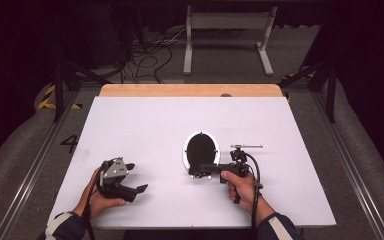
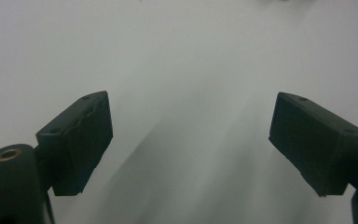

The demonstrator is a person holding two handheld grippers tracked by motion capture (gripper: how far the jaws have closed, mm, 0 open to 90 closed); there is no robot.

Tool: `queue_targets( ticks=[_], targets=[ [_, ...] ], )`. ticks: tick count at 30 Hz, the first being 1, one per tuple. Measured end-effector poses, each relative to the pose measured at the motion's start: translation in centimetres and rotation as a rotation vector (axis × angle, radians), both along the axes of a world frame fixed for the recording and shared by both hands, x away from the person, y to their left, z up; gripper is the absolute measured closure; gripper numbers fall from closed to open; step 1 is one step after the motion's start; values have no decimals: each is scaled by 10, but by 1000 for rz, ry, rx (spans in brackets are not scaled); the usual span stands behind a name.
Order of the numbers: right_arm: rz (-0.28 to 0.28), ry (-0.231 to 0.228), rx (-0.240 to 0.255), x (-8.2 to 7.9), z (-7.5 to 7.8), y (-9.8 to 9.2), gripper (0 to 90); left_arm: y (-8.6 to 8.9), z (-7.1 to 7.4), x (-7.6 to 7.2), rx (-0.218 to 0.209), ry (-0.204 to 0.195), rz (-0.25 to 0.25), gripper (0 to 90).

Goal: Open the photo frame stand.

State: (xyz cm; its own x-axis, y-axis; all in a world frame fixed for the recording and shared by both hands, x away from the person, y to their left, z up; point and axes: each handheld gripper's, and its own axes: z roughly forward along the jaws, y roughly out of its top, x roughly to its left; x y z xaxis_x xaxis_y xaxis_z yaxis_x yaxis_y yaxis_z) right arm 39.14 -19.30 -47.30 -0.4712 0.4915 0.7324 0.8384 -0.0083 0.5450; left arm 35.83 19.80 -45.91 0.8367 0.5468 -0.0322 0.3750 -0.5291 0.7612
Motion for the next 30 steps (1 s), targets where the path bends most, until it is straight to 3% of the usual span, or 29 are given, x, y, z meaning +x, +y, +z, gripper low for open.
queue_targets(
  ticks=[1,5,10,16,19,22,30],
  targets=[
    [10,-9,-12,0,1,1,595,-11,0,13,-8,17,-13,139],
    [33,-40,-21,1,1,0,596,-35,1,38,-17,46,-57,147],
    [56,-77,-40,0,1,0,594,-56,6,58,-76,78,-80,147],
    [67,-106,-55,-1,2,1,593,-77,2,76,-77,109,-100,139],
    [73,-136,-75,-2,4,2,592,-85,-2,80,-40,129,-104,135],
    [85,-176,-97,-4,6,4,593,-91,-5,88,-71,174,-89,140],
    [114,-258,-133,-6,8,6,592,-102,-7,95,-118,206,-120,146]
  ],
)
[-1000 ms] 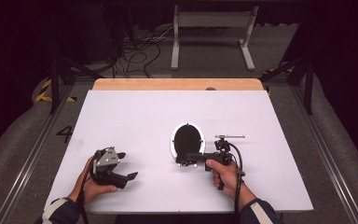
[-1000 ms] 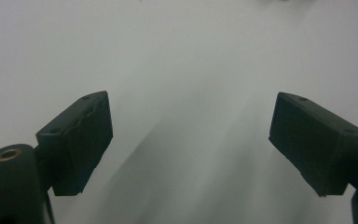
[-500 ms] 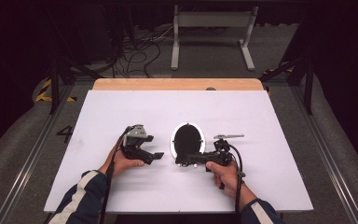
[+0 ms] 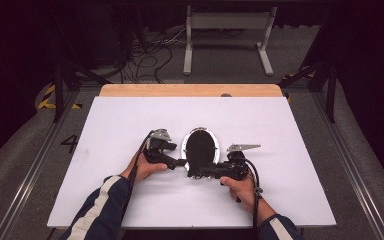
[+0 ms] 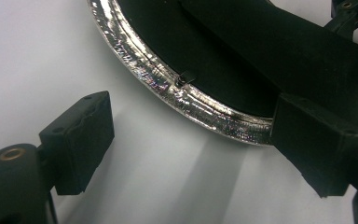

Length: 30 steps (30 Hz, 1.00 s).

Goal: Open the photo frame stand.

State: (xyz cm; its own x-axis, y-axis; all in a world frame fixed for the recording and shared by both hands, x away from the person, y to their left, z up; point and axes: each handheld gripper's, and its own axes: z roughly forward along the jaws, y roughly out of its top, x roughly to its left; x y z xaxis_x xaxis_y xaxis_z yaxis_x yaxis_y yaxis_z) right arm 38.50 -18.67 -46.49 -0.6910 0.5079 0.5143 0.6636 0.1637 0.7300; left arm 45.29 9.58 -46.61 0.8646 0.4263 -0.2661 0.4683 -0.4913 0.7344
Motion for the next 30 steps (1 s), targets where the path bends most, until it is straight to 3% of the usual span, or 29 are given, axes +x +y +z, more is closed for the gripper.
queue_targets(
  ticks=[3,6,13,17,20,24,26,30],
  targets=[
    [18,-44,-24,-3,3,2,592,-3,4,3,-54,32,0,149],
    [34,-92,-48,-5,5,4,591,-5,5,5,-67,41,-10,146],
    [43,-108,-48,-6,5,4,591,-3,2,10,-92,78,9,138],
    [52,-133,-58,-8,6,5,591,0,-2,12,-119,123,13,141],
    [54,-132,-53,-7,6,5,591,0,1,10,-145,124,-27,199],
    [61,-122,-43,-6,5,2,589,0,3,9,-127,102,-44,217],
    [62,-122,-44,-7,5,2,589,3,3,9,-147,115,-49,245],
    [69,-137,-59,-7,6,2,590,6,6,8,-158,85,-40,306]
  ],
)
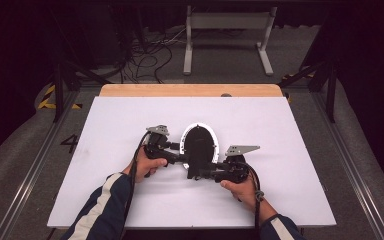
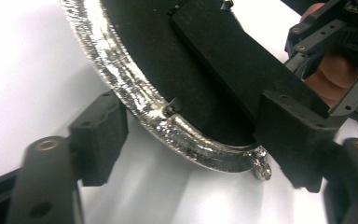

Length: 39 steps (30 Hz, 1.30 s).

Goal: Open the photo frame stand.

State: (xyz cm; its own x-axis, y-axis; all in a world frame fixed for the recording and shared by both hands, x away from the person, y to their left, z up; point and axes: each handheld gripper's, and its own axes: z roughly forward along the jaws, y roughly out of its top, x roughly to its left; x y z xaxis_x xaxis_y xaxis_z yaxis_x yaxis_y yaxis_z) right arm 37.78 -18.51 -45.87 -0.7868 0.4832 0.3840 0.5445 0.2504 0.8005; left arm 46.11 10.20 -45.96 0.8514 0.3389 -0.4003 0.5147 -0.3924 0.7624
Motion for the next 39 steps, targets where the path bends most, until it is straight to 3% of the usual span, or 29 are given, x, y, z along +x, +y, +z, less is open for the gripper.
queue_targets(
  ticks=[6,9,12,14,26,30,39],
  targets=[
    [-15,-11,-30,-1,1,-1,601,4,4,-3,-32,-37,5,471],
    [-25,-17,-41,0,0,0,641,-2,6,-8,-19,-68,-14,495],
    [-39,-22,-43,-1,0,-1,711,-4,9,-11,-13,-107,-14,590],
    [-45,-25,-51,-1,-1,-1,715,-2,10,-11,-20,-111,-19,629],
    [-47,-13,-39,0,0,-2,759,-5,19,-20,12,-209,19,670],
    [-39,-18,-56,-1,2,-2,799,-8,26,-28,40,-299,48,687],
    [-38,-30,-70,-2,6,-3,796,-11,29,-38,92,-398,93,691]
  ],
)
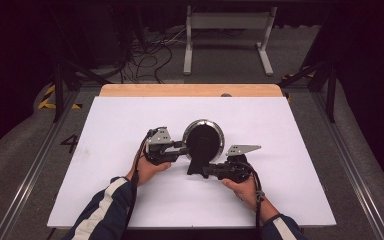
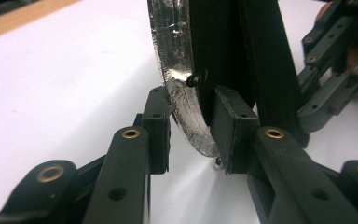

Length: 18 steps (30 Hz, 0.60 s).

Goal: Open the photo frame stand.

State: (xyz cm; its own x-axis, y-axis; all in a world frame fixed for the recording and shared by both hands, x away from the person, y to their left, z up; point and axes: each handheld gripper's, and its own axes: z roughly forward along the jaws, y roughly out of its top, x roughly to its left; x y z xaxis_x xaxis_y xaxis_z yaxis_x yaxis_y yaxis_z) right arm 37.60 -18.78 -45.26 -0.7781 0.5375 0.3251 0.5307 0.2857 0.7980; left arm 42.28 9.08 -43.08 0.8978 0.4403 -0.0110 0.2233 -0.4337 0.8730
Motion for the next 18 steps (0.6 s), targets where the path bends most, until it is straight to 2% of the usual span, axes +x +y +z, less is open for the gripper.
queue_targets(
  ticks=[3,4,6,7,8,9,12,18],
  targets=[
    [-4,-2,6,0,1,-1,794,-1,1,-3,20,-42,18,700],
    [-4,-2,6,0,1,-1,794,-1,1,-3,20,-42,18,704],
    [-14,-14,-2,-1,3,-2,790,-1,2,-5,57,-88,34,713],
    [-14,-14,-2,-1,3,-2,790,-1,2,-5,57,-88,34,718],
    [-16,-18,-5,-2,3,-2,789,0,4,-7,70,-111,54,718],
    [-15,-24,-5,-2,3,-2,787,1,4,-7,65,-115,68,744],
    [-20,-25,-11,-2,3,-1,792,3,3,-6,55,-111,49,761],
    [-14,-27,-28,-3,2,0,803,7,0,-3,-1,-73,27,763]
  ],
)
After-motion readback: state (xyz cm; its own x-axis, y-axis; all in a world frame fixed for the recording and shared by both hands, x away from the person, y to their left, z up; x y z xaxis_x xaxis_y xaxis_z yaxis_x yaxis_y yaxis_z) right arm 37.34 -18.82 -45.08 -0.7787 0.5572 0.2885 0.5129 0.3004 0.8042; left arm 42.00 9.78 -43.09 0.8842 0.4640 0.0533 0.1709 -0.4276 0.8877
